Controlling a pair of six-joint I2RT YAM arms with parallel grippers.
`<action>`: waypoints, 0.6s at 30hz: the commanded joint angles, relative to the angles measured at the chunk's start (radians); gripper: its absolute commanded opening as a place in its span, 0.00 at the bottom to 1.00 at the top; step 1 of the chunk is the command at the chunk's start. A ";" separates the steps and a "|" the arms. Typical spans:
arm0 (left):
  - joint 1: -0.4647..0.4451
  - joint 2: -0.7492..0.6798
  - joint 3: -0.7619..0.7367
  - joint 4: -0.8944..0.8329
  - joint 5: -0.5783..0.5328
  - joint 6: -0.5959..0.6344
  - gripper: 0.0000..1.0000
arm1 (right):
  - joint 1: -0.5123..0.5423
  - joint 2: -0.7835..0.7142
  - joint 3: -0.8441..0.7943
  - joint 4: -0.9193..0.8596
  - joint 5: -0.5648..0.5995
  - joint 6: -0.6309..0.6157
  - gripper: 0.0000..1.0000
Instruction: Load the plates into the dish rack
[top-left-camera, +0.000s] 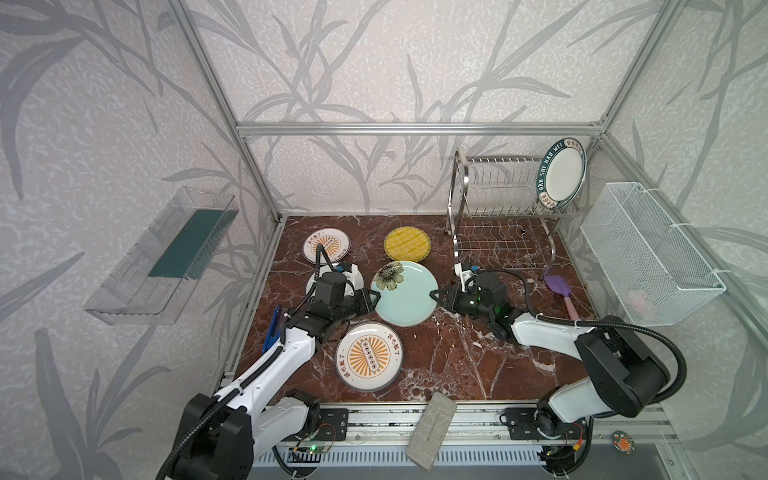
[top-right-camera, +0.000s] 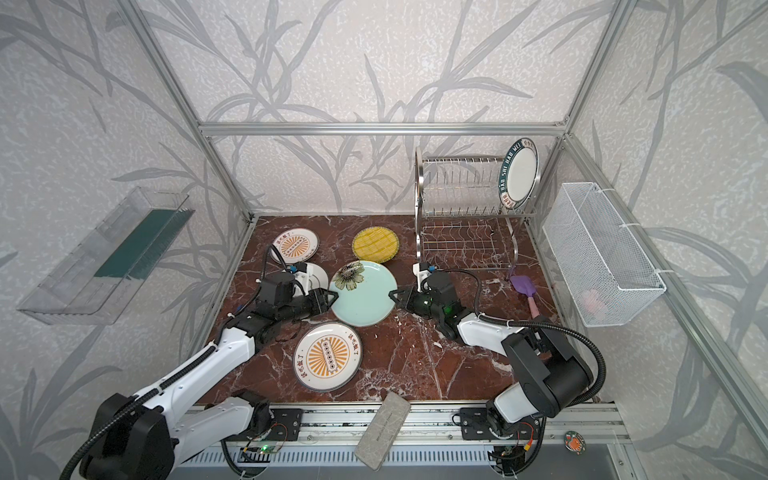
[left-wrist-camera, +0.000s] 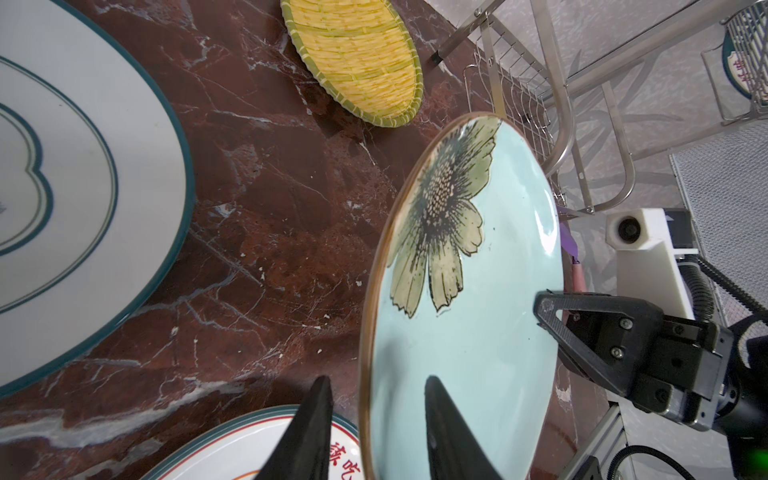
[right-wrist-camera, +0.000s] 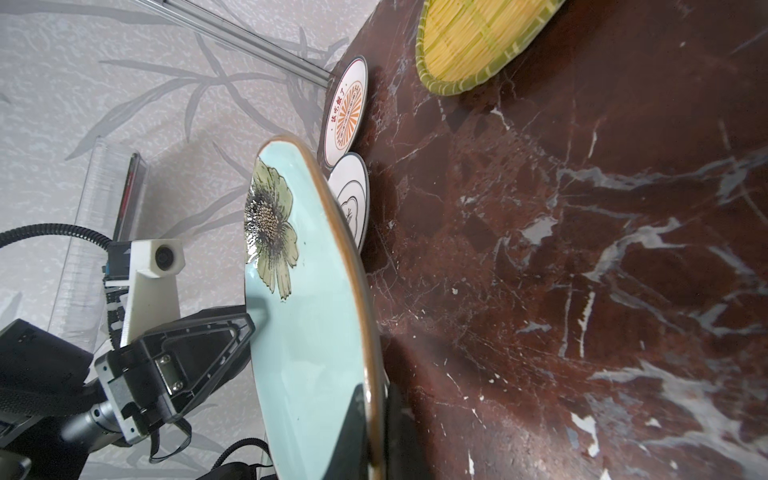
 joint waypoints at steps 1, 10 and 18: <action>0.006 -0.006 -0.013 0.028 0.018 -0.014 0.34 | -0.002 -0.044 0.059 0.179 -0.051 0.032 0.00; 0.005 -0.002 -0.025 0.060 0.035 -0.030 0.24 | -0.002 -0.029 0.051 0.203 -0.044 0.036 0.00; 0.006 0.003 -0.048 0.116 0.063 -0.046 0.09 | -0.003 -0.025 0.039 0.232 -0.038 0.047 0.00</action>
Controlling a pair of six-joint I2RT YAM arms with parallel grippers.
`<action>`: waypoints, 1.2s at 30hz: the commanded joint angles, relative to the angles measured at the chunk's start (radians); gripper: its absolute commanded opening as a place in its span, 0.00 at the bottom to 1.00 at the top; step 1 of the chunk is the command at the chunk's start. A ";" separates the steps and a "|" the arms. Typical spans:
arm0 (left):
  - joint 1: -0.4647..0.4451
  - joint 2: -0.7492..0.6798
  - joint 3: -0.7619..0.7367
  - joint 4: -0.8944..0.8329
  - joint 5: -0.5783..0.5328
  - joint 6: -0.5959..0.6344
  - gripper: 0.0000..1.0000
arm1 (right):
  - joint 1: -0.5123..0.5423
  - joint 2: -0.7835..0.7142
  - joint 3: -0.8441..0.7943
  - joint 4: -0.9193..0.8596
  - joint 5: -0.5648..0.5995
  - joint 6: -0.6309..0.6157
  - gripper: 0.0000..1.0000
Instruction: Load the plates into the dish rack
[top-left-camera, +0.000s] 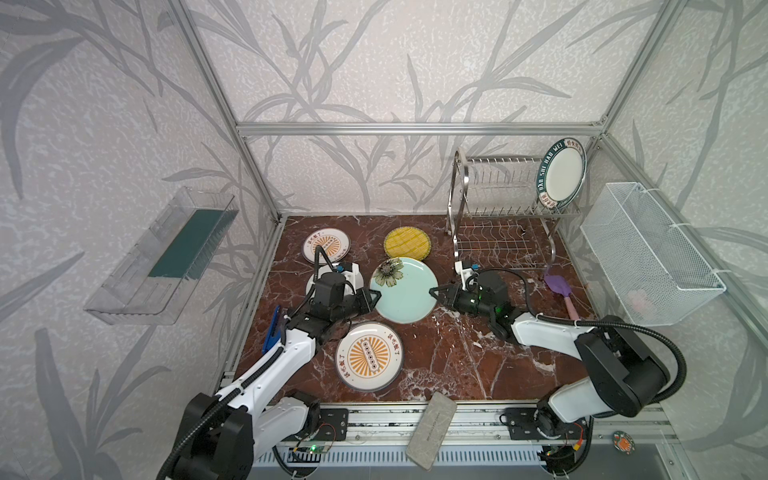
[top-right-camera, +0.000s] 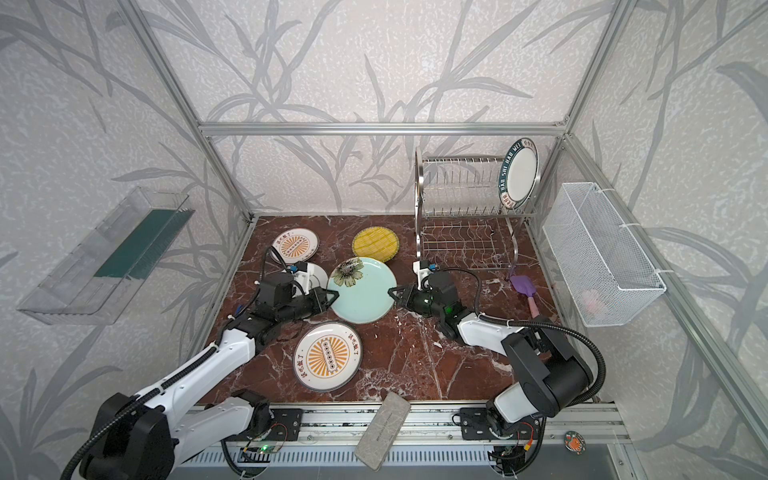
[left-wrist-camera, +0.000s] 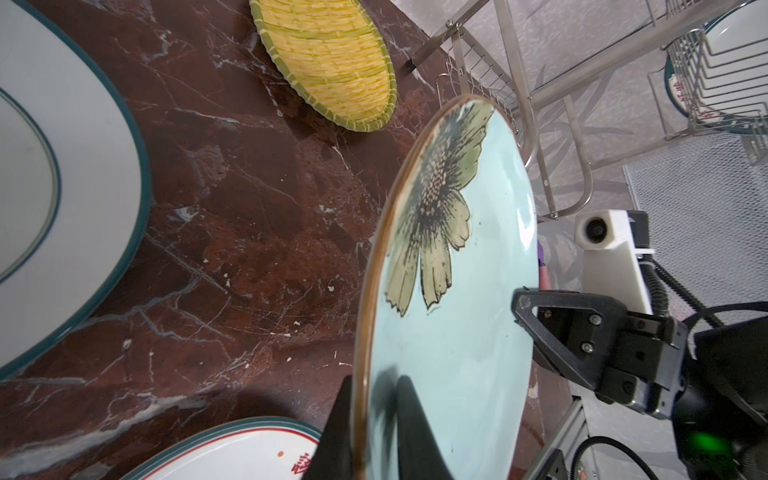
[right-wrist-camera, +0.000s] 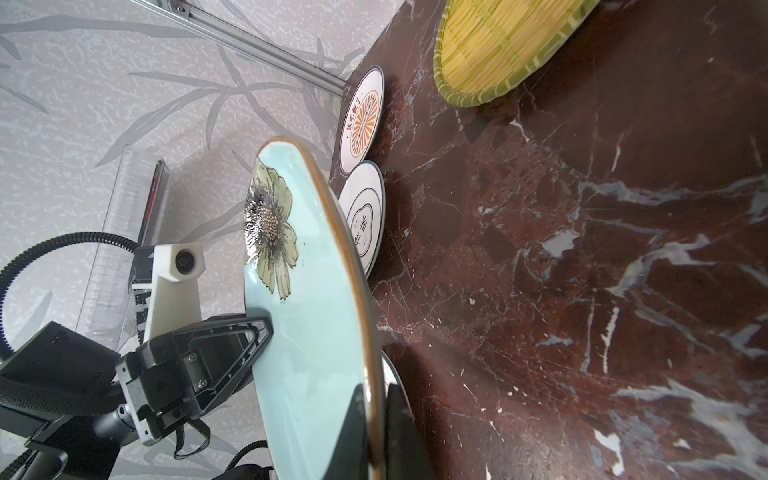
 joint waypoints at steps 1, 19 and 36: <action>0.000 0.006 -0.026 0.035 0.017 0.001 0.07 | 0.000 -0.029 0.037 0.194 -0.031 0.024 0.00; 0.001 -0.023 -0.047 0.125 0.062 -0.032 0.00 | 0.005 -0.052 0.015 0.219 -0.013 0.034 0.23; 0.001 -0.053 -0.060 0.182 0.104 -0.051 0.00 | 0.040 -0.032 0.014 0.233 0.024 0.029 0.28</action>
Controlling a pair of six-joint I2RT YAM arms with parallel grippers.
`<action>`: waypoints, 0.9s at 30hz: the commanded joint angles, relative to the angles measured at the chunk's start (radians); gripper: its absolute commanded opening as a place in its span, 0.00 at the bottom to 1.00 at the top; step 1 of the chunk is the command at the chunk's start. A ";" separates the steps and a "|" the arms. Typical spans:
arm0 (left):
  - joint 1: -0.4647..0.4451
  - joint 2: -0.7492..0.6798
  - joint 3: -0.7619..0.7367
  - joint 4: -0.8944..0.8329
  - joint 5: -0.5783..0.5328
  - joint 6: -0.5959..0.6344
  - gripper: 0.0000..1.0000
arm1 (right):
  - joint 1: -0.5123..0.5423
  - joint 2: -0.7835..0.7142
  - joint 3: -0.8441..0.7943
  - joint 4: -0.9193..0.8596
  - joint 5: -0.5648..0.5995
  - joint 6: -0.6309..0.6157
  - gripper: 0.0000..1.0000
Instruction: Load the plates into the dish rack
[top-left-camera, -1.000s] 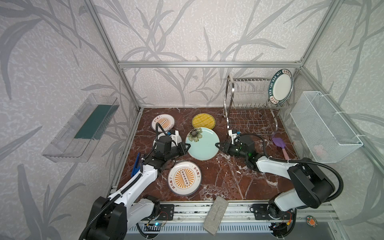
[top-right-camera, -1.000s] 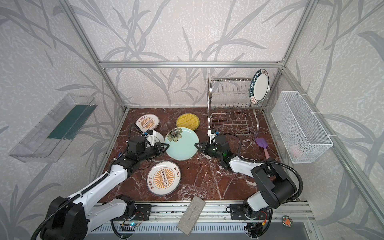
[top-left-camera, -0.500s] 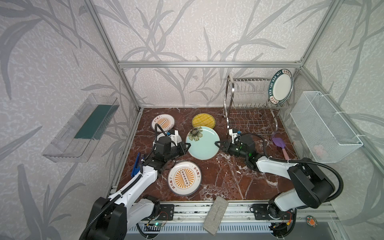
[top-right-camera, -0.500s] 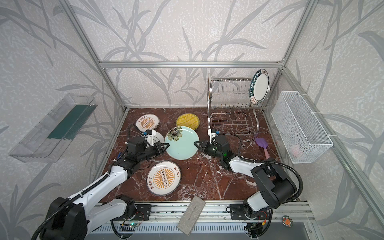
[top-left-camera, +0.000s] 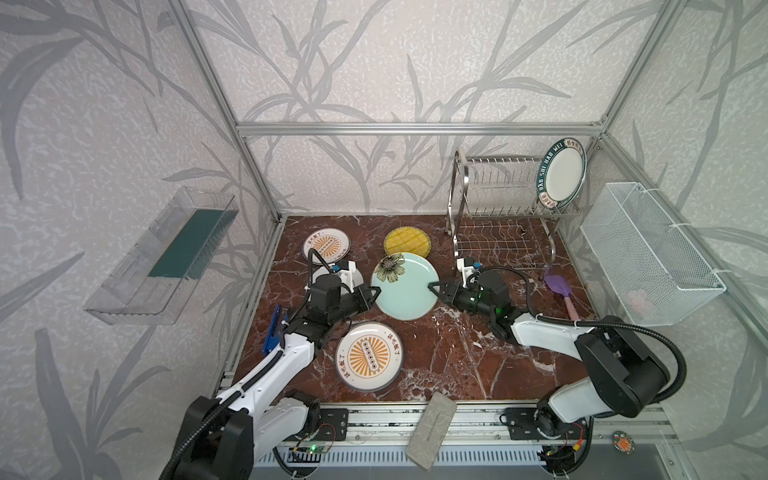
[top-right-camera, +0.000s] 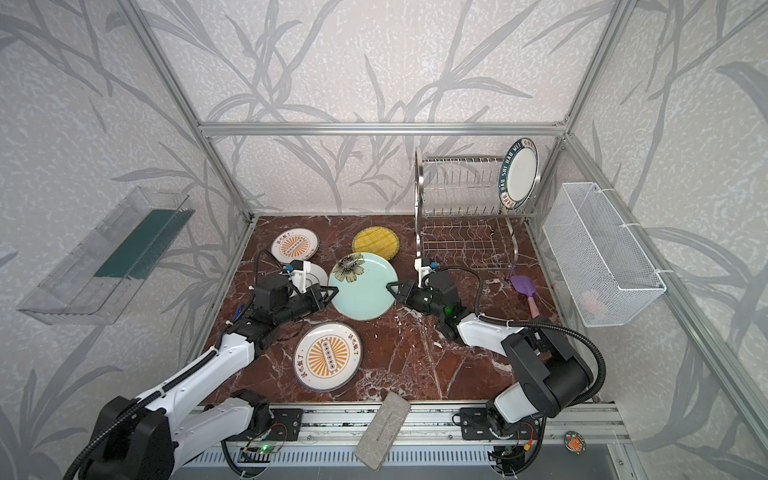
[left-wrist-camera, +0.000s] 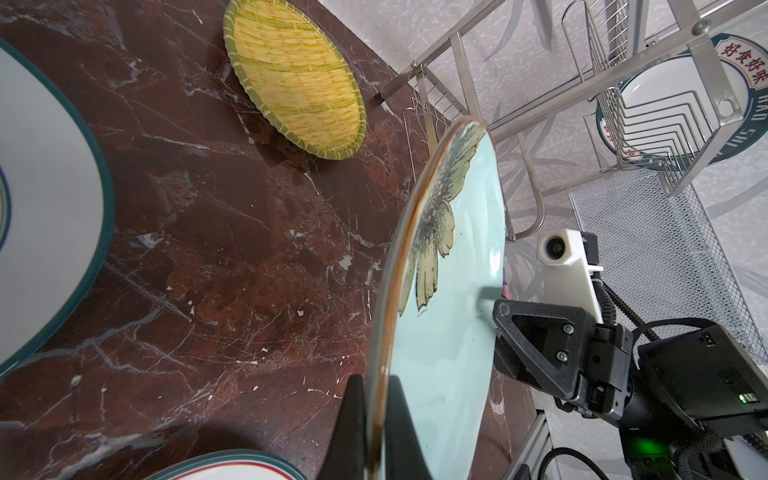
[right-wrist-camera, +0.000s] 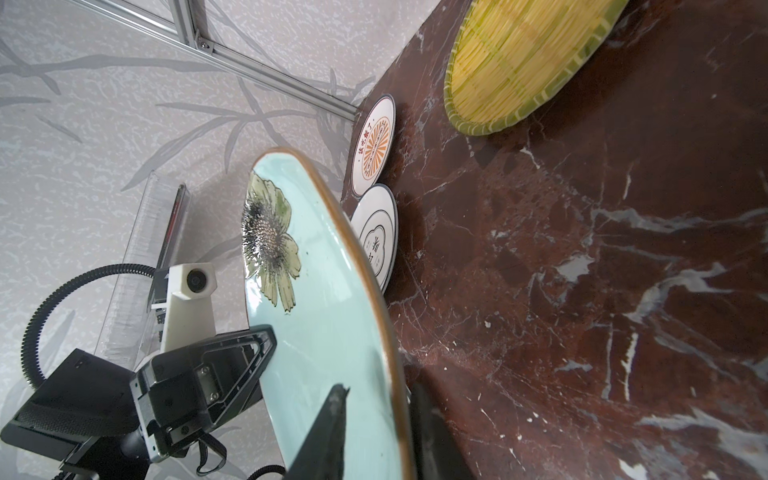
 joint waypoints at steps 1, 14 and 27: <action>-0.011 -0.031 -0.008 0.046 0.055 0.014 0.00 | 0.022 -0.029 0.016 0.172 -0.024 0.001 0.28; -0.005 -0.130 -0.027 0.033 -0.044 -0.007 0.00 | 0.021 -0.033 0.010 0.156 -0.006 -0.004 0.31; -0.003 -0.187 -0.033 0.020 -0.107 -0.018 0.00 | 0.019 -0.053 0.006 0.123 0.022 -0.014 0.50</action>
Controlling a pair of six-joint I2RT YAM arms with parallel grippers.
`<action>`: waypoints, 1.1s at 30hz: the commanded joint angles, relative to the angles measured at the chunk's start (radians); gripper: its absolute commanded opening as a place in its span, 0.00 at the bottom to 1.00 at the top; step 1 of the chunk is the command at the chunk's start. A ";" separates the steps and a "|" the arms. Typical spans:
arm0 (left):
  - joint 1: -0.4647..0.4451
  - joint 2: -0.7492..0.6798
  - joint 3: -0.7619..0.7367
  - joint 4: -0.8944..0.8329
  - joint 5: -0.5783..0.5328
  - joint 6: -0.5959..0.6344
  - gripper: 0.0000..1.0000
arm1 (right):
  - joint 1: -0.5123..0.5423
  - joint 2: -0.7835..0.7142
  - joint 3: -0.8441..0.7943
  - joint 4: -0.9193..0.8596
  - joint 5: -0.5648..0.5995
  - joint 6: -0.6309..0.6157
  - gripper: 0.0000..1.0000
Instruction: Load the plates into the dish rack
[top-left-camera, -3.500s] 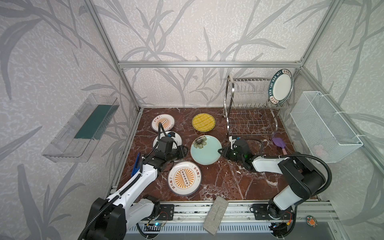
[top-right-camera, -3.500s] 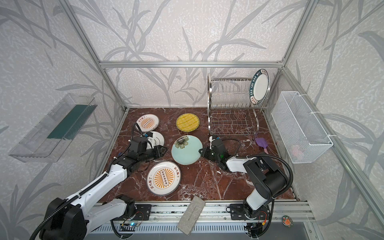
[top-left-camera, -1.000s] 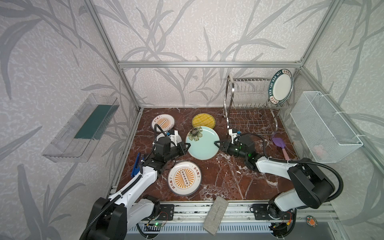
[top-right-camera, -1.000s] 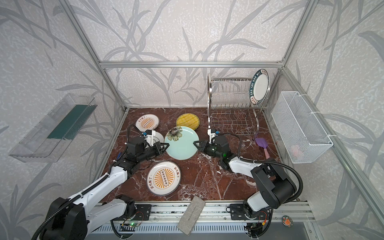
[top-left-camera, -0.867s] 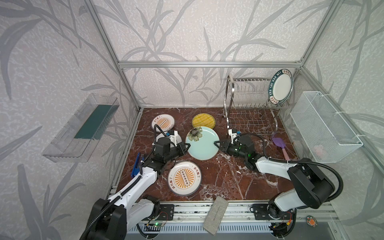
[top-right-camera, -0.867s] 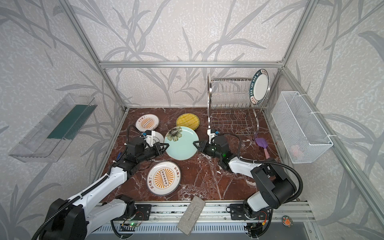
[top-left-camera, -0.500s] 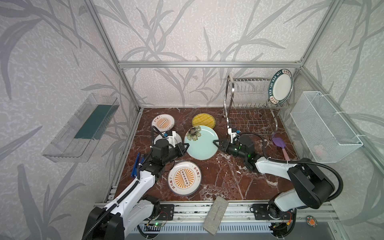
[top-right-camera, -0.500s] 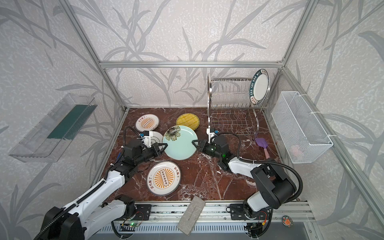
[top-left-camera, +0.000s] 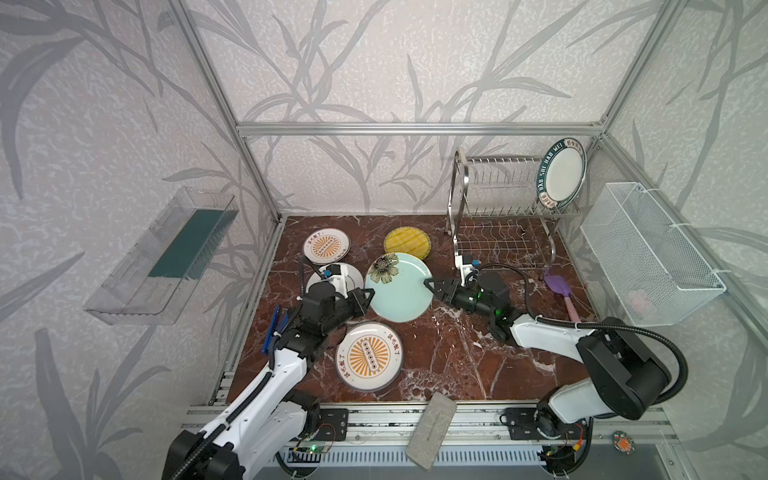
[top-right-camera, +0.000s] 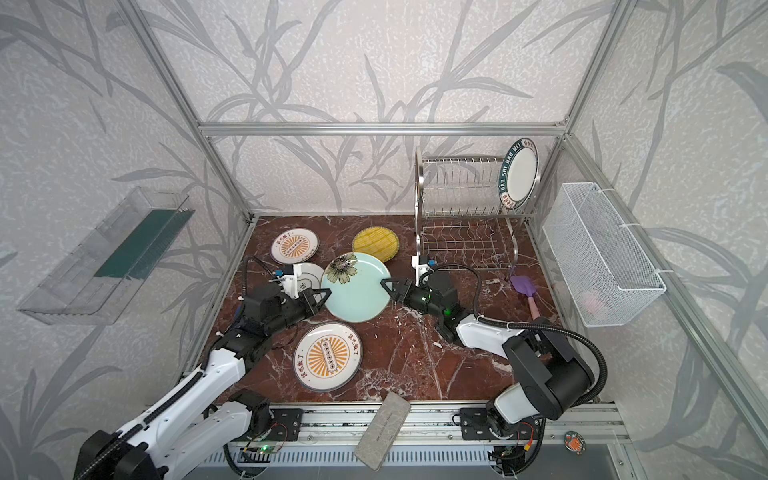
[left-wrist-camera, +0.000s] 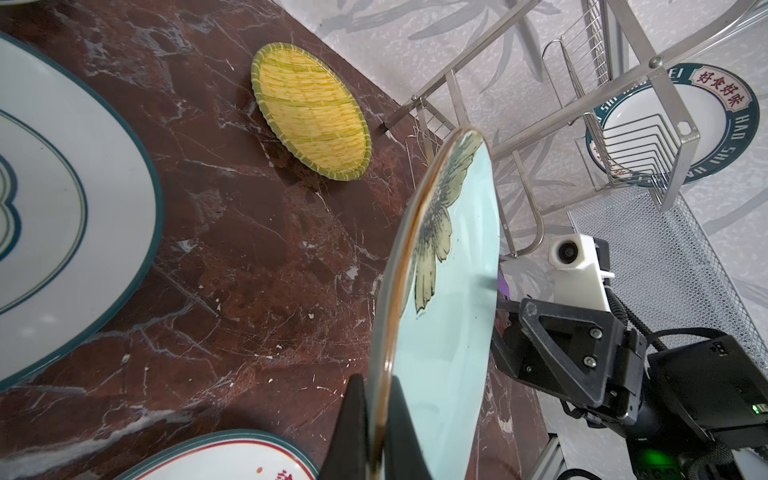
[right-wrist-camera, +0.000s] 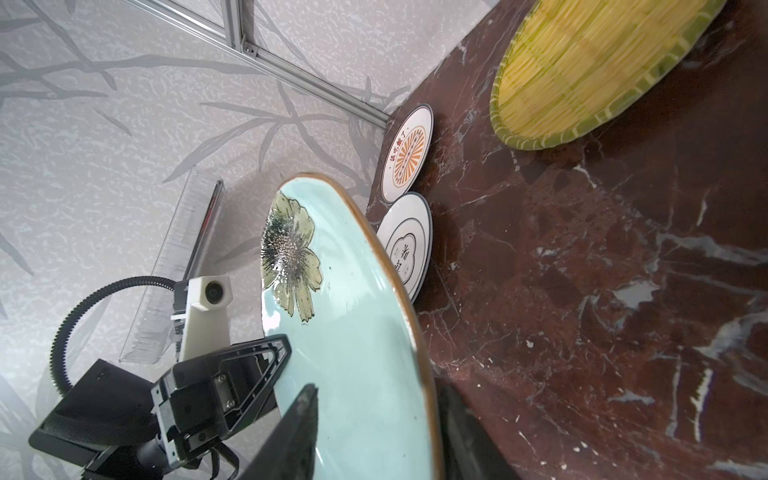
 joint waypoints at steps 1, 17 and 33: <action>-0.001 -0.031 0.004 0.093 -0.012 -0.006 0.00 | 0.001 -0.039 0.003 0.050 0.013 -0.010 0.50; 0.000 -0.036 0.002 0.192 0.060 -0.063 0.00 | 0.001 0.029 0.010 0.095 0.006 0.015 0.52; 0.000 0.007 -0.047 0.369 0.095 -0.135 0.00 | 0.003 0.086 0.014 0.190 -0.025 0.058 0.51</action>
